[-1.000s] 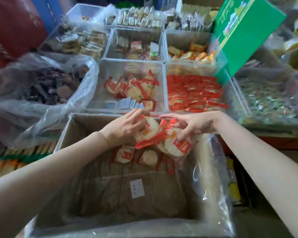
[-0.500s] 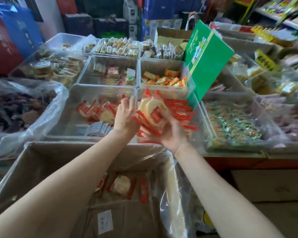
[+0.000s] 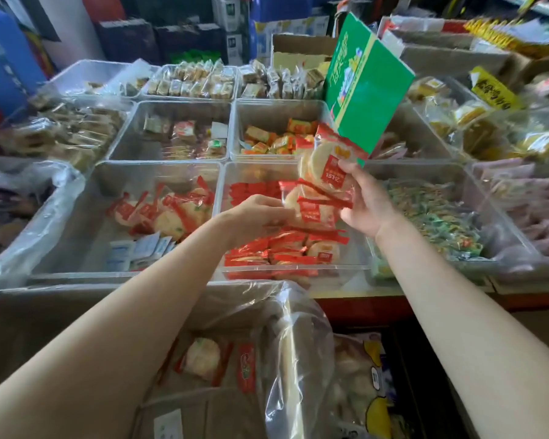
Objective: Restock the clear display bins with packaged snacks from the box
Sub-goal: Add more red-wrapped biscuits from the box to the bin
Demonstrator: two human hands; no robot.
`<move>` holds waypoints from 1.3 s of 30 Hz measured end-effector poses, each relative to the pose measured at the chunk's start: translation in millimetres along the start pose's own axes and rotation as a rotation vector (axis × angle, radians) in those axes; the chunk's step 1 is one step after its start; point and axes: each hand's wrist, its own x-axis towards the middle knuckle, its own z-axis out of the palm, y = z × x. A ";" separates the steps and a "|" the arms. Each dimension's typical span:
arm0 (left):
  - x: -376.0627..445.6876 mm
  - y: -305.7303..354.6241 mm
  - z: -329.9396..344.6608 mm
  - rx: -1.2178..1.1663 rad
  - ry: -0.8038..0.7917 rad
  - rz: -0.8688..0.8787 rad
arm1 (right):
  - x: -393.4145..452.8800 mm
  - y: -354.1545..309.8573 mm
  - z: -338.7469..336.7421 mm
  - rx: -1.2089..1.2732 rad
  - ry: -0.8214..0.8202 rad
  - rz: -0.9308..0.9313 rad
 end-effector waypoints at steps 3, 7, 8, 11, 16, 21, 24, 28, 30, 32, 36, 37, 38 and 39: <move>14.8 0.2 10.5 -0.054 0.073 -0.002 | 2.4 -2.1 -21.6 -0.081 -0.037 0.060; 28.1 4.2 25.6 0.078 -0.023 -0.042 | 0.8 11.7 -43.4 -0.138 -0.066 0.127; 29.4 5.9 25.2 0.099 -0.074 -0.041 | 0.7 12.4 -47.9 -0.121 -0.077 0.120; 28.9 10.1 28.4 0.085 -0.218 -0.083 | 5.3 12.9 -66.3 -0.281 -0.109 0.123; 53.9 -7.6 55.3 0.490 0.024 -0.169 | 16.3 6.6 -73.0 -0.977 -0.199 0.061; 65.2 -18.2 82.1 0.676 0.048 0.000 | 32.8 -5.0 -54.8 -1.884 -0.405 -0.078; 68.9 -27.4 83.1 0.788 0.014 -0.002 | 42.2 6.3 -45.2 -2.068 -0.568 0.159; 68.8 -39.1 63.1 1.174 -0.147 -0.086 | 54.0 22.5 -45.2 -2.130 -0.614 0.241; 68.1 -42.3 52.4 1.340 -0.187 -0.109 | 60.0 32.2 -46.2 -2.159 -0.631 0.321; 69.2 -47.2 46.6 1.379 -0.181 -0.099 | 62.9 46.0 -48.9 -2.191 -0.648 0.346; 74.9 -55.7 49.1 1.421 -0.165 -0.095 | 58.9 81.2 -58.9 -2.362 -0.530 0.142; 75.2 -55.7 49.5 1.423 -0.168 -0.094 | 59.1 86.9 -58.9 -2.438 -0.494 0.057; 75.4 -55.9 49.1 1.416 -0.165 -0.085 | 61.8 90.7 -59.0 -2.508 -0.473 -0.013; 75.0 -55.5 49.5 1.403 -0.171 -0.086 | 61.9 90.8 -58.3 -2.555 -0.470 -0.043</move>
